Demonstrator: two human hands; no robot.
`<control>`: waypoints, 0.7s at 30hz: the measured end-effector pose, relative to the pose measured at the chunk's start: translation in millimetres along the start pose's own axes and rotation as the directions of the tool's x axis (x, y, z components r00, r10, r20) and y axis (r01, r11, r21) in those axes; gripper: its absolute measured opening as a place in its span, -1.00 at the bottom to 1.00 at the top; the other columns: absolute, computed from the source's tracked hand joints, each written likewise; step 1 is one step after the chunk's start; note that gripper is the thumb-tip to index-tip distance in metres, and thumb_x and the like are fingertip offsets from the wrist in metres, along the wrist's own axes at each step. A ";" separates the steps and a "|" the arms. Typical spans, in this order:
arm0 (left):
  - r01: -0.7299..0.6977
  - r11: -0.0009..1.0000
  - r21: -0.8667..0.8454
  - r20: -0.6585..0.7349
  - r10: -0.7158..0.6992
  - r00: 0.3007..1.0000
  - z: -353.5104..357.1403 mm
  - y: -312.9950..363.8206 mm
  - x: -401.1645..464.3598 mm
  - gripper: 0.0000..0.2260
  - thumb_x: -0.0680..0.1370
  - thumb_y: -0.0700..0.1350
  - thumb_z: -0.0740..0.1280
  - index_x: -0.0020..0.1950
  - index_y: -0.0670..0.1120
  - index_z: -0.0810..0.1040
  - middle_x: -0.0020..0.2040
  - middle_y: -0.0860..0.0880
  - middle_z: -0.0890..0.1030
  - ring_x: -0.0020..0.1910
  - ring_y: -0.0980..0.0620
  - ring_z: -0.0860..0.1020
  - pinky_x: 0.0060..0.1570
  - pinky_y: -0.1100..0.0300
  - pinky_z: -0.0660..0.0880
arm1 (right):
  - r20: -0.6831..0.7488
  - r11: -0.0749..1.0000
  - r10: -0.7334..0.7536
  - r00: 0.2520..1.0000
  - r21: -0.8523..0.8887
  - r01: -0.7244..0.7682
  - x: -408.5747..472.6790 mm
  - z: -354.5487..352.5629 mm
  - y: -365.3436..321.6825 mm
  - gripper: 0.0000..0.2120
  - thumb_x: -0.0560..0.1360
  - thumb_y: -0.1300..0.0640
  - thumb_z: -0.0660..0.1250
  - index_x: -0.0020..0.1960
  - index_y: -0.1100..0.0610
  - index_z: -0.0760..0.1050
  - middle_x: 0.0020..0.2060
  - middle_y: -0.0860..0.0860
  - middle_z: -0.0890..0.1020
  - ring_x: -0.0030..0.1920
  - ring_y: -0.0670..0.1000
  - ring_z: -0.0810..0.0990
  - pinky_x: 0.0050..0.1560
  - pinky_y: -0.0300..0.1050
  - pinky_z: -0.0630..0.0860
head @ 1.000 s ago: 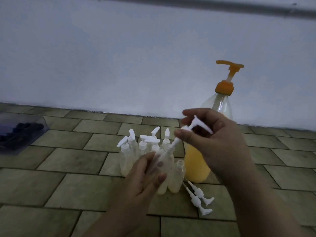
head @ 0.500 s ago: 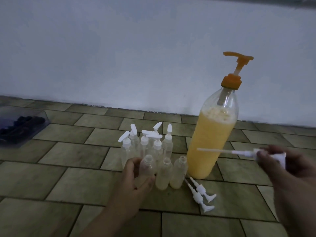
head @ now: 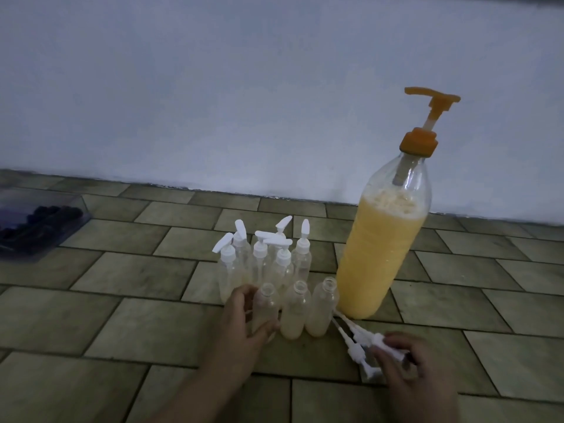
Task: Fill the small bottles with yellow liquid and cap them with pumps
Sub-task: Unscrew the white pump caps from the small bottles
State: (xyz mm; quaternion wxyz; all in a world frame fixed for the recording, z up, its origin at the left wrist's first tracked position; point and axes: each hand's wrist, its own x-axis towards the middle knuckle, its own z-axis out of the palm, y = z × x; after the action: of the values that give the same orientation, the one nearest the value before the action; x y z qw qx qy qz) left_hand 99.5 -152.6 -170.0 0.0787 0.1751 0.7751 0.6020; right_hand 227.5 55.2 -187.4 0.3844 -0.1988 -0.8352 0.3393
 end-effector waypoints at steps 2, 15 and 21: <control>-0.010 0.998 -0.062 -0.012 0.009 1.000 -2.3 -1.7 -3.8 -0.49 0.36 0.17 0.45 0.21 0.13 0.32 0.13 0.21 0.50 0.13 0.22 0.49 0.03 0.33 0.45 | 0.127 0.999 -0.034 0.991 -0.005 0.035 -2.1 3.1 -1.4 -0.84 0.32 -0.12 0.28 -0.10 -0.19 0.43 -0.19 -0.19 0.55 -0.02 -0.43 0.44 -0.05 -0.63 0.29; 0.104 0.988 -0.111 -0.182 -0.123 0.976 -36.9 -19.8 46.4 -0.63 0.43 -0.08 0.45 0.18 0.02 0.43 0.17 0.08 0.54 0.16 0.05 0.52 0.01 0.21 0.46 | -0.068 0.987 -0.157 0.985 0.036 0.160 9.4 -10.4 -52.9 -0.62 0.55 -0.15 0.14 -0.08 0.14 0.53 -0.26 -0.01 0.55 -0.17 -0.15 0.48 -0.01 -0.46 0.32; 0.006 0.996 -0.093 -0.309 -0.034 0.950 -40.8 6.2 23.3 -0.82 0.45 -0.04 0.39 -0.05 0.18 0.44 -0.07 0.10 0.61 -0.07 0.18 0.57 -0.19 0.29 0.48 | -0.106 0.958 -0.281 0.954 0.017 0.285 34.9 -5.6 -86.6 -0.79 0.44 -0.04 0.23 0.07 -0.08 0.40 -0.12 -0.16 0.54 0.00 -0.33 0.45 -0.12 -0.38 0.37</control>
State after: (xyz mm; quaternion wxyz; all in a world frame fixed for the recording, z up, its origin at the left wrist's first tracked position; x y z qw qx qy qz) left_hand 65.5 -179.7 -151.3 -0.0301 0.0666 0.7512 0.6560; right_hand 203.9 18.4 -104.8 0.4747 -0.0880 -0.8285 0.2836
